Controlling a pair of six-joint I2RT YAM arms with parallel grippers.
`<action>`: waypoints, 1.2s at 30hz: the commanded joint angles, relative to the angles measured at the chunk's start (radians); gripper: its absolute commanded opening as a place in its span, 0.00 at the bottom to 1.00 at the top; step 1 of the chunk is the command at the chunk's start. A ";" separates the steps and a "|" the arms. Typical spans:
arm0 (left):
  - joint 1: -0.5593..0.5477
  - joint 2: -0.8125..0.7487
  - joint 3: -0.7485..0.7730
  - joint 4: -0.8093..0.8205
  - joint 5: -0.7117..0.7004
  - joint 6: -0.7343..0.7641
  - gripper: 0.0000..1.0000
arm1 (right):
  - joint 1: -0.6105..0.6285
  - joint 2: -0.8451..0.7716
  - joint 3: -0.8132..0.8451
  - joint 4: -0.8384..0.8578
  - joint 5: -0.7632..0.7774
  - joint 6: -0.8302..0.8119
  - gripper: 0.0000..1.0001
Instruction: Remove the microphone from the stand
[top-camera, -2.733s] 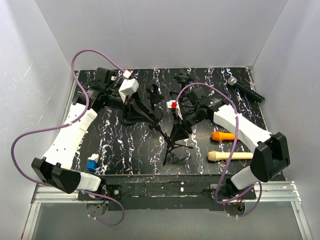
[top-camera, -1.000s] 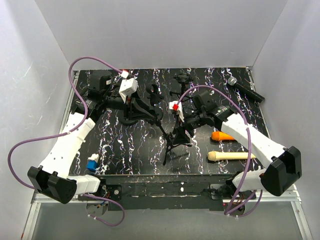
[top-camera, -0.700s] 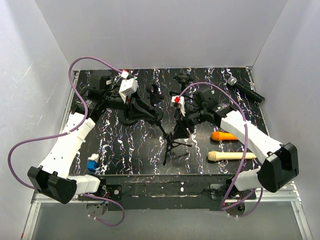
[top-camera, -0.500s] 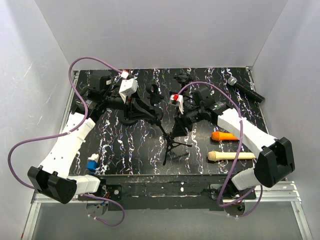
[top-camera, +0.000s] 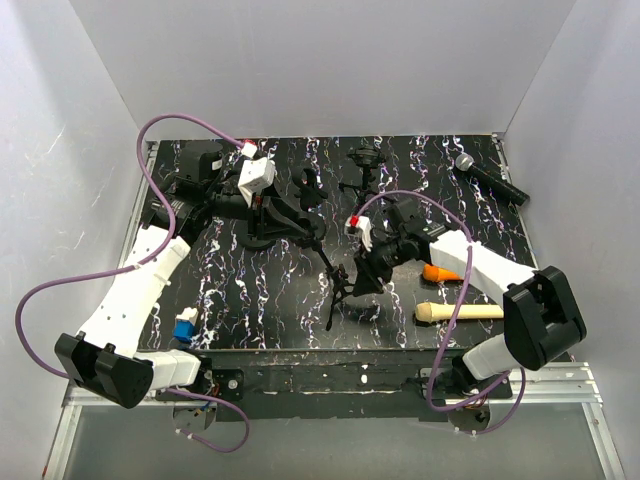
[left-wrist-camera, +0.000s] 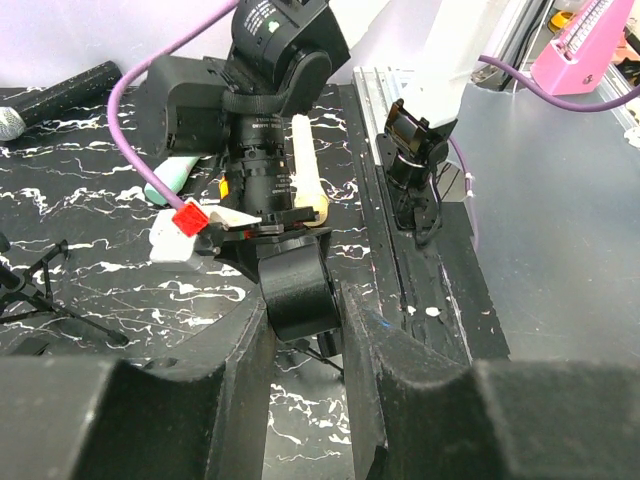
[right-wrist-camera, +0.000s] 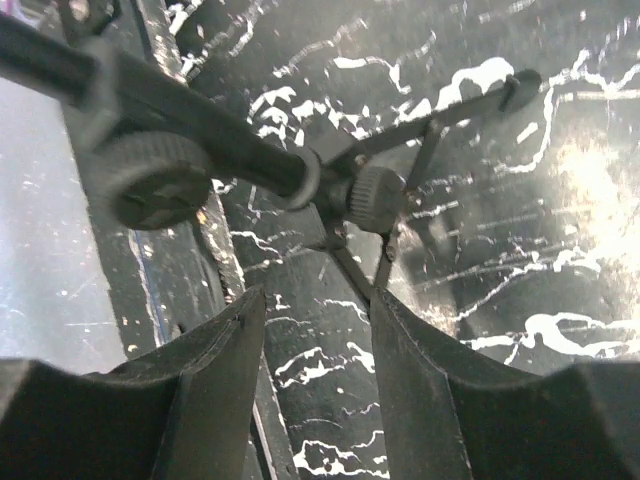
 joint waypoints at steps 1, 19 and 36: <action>-0.008 0.008 -0.043 -0.098 -0.062 0.048 0.00 | -0.016 -0.029 -0.009 -0.011 0.007 -0.071 0.52; -0.008 0.020 -0.019 -0.140 -0.056 0.100 0.00 | -0.018 0.042 0.336 -0.267 -0.215 -0.270 0.69; -0.007 0.031 0.000 -0.170 -0.056 0.146 0.00 | -0.001 0.132 0.400 -0.361 -0.225 -0.394 0.56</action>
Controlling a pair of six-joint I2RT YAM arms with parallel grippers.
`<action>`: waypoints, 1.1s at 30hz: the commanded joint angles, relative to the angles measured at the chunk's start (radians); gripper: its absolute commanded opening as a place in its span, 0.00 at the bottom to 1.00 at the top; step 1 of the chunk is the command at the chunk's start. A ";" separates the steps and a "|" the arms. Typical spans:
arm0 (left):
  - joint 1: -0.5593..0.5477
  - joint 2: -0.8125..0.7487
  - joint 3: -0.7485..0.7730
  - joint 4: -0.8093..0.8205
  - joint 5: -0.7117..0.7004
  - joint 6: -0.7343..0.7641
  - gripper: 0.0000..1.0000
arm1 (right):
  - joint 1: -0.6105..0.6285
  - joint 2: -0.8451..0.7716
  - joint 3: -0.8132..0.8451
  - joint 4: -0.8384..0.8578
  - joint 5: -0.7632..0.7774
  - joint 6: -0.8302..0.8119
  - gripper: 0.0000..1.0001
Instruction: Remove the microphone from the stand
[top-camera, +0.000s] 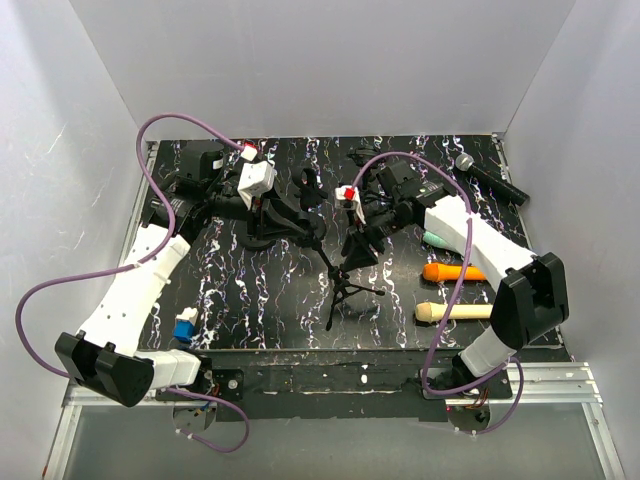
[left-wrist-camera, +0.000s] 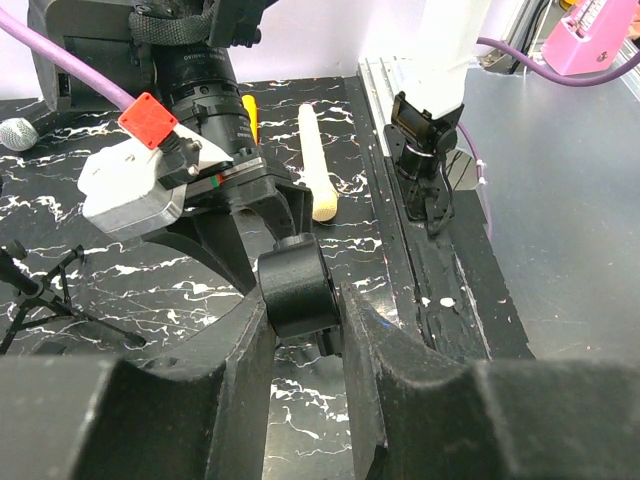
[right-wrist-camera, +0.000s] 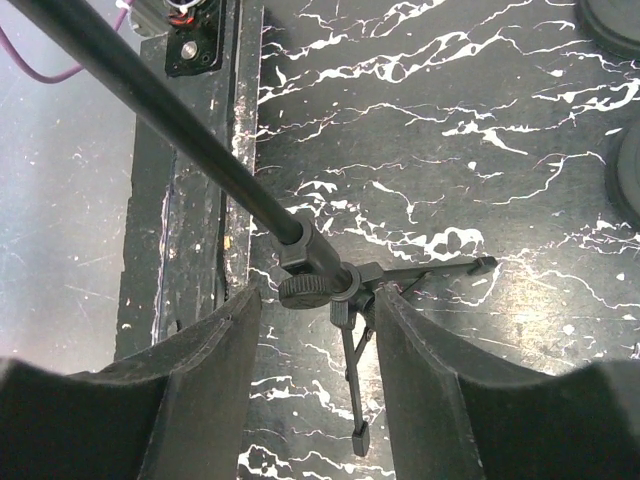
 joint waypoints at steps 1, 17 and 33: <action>-0.007 0.025 -0.020 -0.112 -0.057 0.045 0.00 | 0.015 0.005 0.014 -0.041 -0.032 -0.047 0.55; -0.007 0.022 -0.021 -0.121 -0.066 0.049 0.00 | 0.032 0.042 0.021 -0.037 -0.021 -0.070 0.33; 0.001 -0.017 -0.113 0.031 -0.135 -0.069 0.00 | 0.168 -0.366 -0.428 0.594 0.302 -0.286 0.01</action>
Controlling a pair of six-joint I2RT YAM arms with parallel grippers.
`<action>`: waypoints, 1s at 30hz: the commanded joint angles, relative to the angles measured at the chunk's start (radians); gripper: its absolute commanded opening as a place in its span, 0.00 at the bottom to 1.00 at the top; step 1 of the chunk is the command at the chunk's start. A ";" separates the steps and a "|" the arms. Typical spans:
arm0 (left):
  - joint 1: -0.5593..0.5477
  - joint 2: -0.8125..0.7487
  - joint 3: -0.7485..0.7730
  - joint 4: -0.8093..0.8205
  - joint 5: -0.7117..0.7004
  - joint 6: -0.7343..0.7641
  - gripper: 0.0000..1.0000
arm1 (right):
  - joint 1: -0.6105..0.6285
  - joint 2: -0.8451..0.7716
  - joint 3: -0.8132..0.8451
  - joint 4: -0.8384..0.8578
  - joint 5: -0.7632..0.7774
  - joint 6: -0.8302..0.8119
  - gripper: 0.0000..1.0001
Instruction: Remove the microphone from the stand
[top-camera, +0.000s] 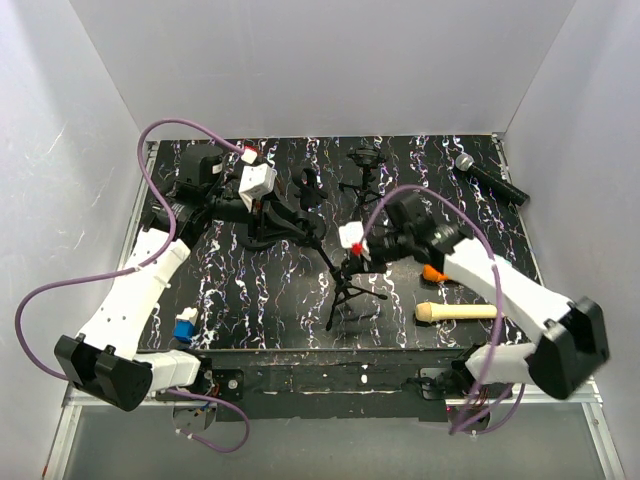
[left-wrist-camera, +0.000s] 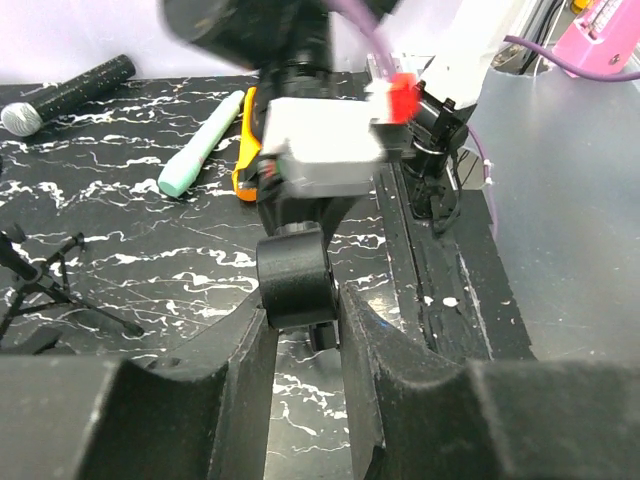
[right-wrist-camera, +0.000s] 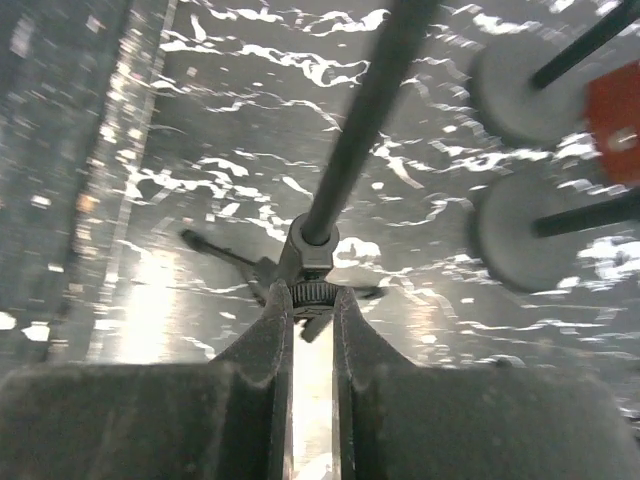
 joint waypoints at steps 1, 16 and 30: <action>-0.004 -0.007 -0.083 0.003 -0.115 -0.069 0.00 | 0.092 -0.192 -0.257 0.457 0.168 -0.117 0.01; -0.004 -0.018 -0.113 0.056 -0.127 -0.115 0.00 | 0.159 -0.404 -0.798 0.839 0.207 -0.855 0.18; -0.004 -0.035 -0.134 0.075 -0.124 -0.129 0.00 | 0.113 -0.448 -0.373 0.208 0.282 -0.005 0.67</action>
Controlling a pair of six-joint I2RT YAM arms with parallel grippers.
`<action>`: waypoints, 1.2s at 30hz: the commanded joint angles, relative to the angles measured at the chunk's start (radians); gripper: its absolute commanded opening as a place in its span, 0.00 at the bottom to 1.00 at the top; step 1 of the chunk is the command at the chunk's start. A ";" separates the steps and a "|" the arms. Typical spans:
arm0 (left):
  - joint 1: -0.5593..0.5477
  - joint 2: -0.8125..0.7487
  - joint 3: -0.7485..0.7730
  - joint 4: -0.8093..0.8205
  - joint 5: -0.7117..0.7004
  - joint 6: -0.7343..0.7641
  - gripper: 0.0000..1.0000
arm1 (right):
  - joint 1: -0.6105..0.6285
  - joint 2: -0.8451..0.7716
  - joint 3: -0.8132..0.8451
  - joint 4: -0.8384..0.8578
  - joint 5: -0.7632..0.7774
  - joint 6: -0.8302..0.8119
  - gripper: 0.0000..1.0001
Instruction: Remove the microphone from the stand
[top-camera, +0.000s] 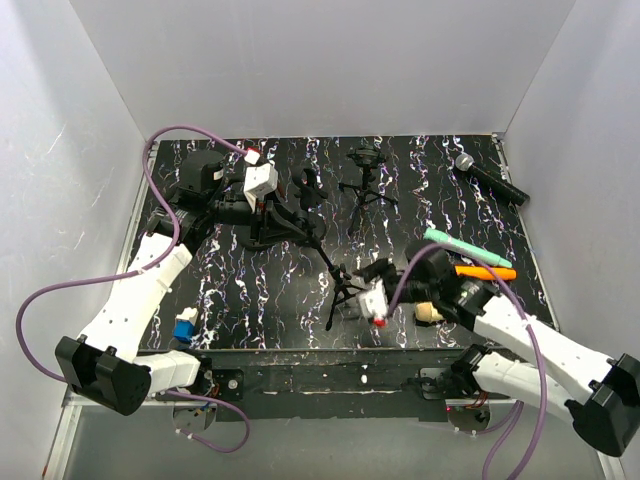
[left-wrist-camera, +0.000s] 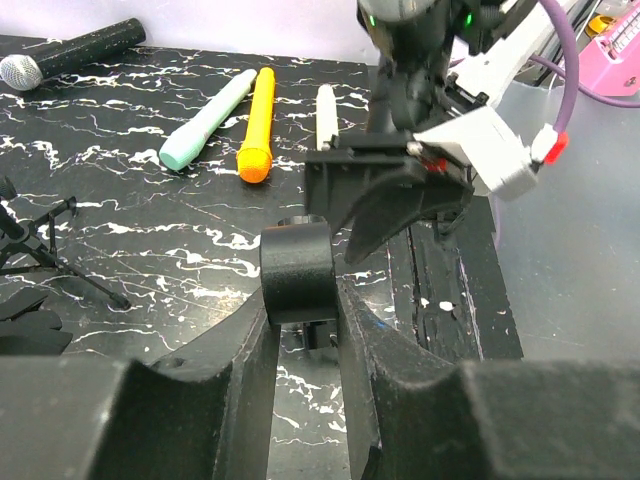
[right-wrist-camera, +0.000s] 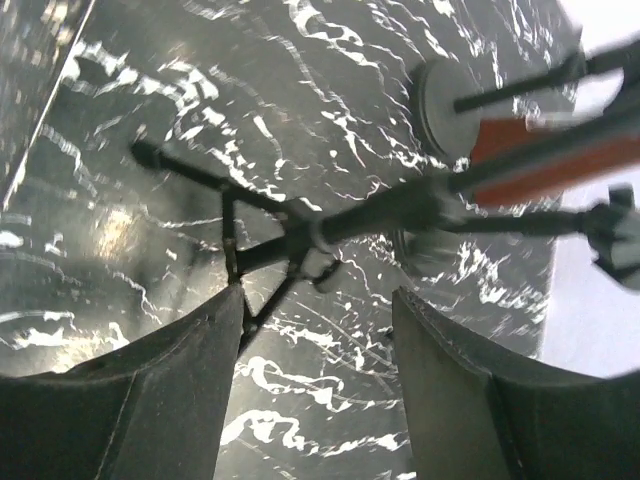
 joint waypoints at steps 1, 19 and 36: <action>-0.006 -0.003 -0.037 -0.046 -0.059 0.020 0.00 | -0.044 0.094 0.252 -0.191 -0.007 0.472 0.67; -0.016 -0.010 -0.029 -0.043 -0.045 0.017 0.00 | -0.171 0.444 0.585 -0.285 -0.237 0.928 0.56; -0.019 -0.010 -0.017 -0.059 -0.047 0.034 0.00 | -0.212 0.530 0.620 -0.374 -0.410 0.870 0.52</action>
